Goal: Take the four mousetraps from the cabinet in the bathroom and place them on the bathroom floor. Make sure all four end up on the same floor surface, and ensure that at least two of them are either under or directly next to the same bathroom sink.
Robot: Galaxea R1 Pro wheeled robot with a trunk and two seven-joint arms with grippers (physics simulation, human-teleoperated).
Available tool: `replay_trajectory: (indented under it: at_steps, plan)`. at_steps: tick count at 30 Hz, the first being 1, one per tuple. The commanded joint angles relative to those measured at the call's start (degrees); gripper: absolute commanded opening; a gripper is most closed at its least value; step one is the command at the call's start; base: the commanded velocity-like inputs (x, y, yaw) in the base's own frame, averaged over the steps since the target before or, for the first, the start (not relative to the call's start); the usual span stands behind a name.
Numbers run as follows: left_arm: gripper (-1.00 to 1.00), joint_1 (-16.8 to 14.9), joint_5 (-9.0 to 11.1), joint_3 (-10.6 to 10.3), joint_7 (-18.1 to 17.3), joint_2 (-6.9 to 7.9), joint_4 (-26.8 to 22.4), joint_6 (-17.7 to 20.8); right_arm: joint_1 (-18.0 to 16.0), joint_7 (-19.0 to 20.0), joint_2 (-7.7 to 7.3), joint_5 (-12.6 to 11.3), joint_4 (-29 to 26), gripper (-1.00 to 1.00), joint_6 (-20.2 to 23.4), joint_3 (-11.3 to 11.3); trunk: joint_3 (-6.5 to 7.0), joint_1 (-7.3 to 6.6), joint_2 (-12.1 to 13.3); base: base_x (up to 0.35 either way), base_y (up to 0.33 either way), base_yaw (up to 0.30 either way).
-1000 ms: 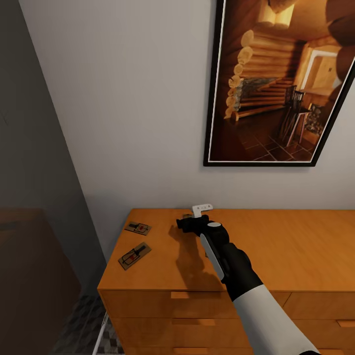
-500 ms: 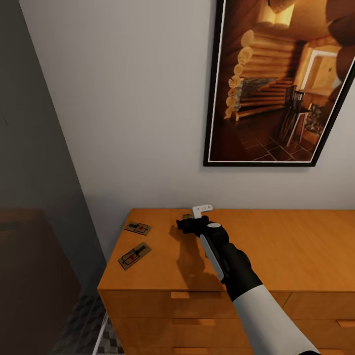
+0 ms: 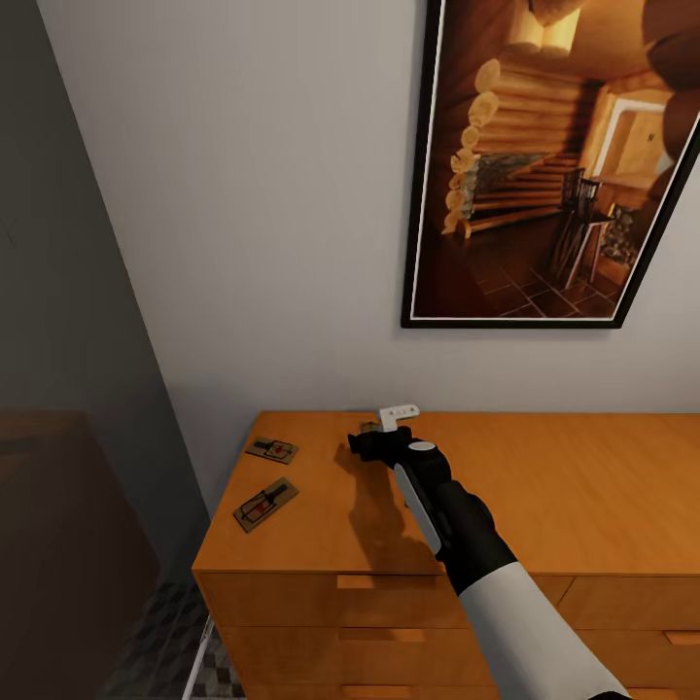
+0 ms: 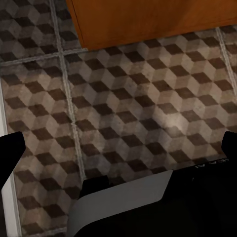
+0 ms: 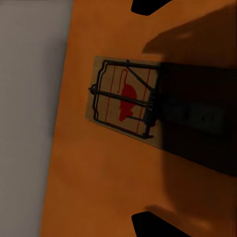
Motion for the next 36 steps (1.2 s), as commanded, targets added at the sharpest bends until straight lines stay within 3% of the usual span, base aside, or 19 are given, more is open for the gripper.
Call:
replay_trajectory:
  at_steps: [1, 36]
  plan:
    - [1.0, 0.0, 0.1, -0.2, 0.0, 0.02, 0.0, -0.2, 0.0, -0.5, 0.0, -0.6, 0.4, 1.0, 0.2, 0.1, -0.06, 0.0, 0.0, 0.0, 0.0, 0.0]
    - [1.0, 0.0, 0.1, -0.2, 0.0, 0.02, 0.0, -0.2, 0.0, -0.5, 0.0, -0.6, 3.8, 1.0, -3.1, 0.1, -0.06, 0.0, 0.0, 0.0, 0.0, 0.0]
